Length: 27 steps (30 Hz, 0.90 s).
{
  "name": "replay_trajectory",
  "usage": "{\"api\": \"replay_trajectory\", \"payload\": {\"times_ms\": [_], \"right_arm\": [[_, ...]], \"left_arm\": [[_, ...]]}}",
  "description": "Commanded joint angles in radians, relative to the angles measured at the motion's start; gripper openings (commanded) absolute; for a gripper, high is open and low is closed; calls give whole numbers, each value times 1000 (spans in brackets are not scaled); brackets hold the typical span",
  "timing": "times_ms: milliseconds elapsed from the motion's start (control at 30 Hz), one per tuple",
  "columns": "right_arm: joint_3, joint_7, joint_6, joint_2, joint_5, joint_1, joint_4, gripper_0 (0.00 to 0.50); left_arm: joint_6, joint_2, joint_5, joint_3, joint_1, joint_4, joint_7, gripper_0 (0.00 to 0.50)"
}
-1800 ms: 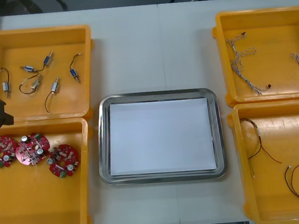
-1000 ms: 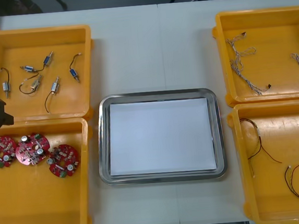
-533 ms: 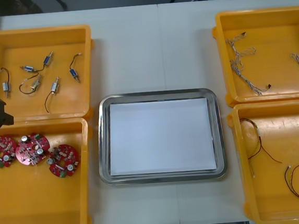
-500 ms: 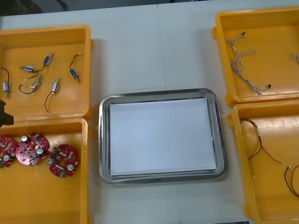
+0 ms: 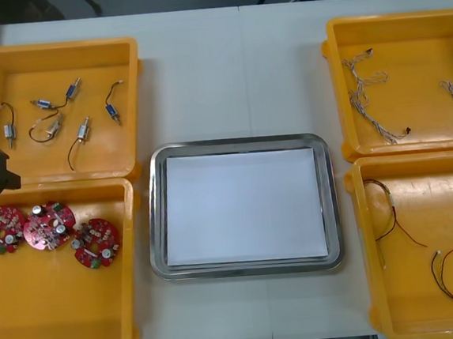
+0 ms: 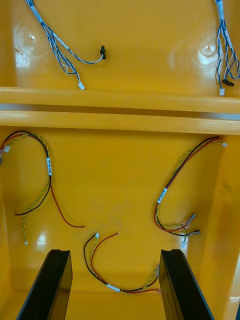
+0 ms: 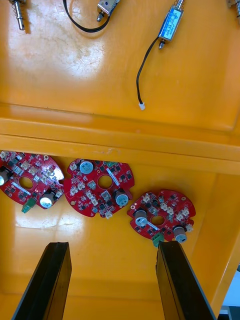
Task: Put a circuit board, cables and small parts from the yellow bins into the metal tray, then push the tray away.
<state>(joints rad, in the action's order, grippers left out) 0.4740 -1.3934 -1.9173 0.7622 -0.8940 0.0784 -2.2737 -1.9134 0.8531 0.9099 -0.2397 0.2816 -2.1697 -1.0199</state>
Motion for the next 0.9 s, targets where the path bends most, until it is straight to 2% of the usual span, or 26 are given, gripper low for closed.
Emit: {"api": "replay_trajectory", "payload": {"times_ms": [33, 900], "right_arm": [[6, 39, -3, -6, -8, -14, -29, 500], [6, 39, -3, -6, -8, -14, -29, 500]], "left_arm": [[-6, -8, -8, -29, -13, -9, -88, 500], [-6, -8, -8, -29, -13, -9, -88, 500]]}}
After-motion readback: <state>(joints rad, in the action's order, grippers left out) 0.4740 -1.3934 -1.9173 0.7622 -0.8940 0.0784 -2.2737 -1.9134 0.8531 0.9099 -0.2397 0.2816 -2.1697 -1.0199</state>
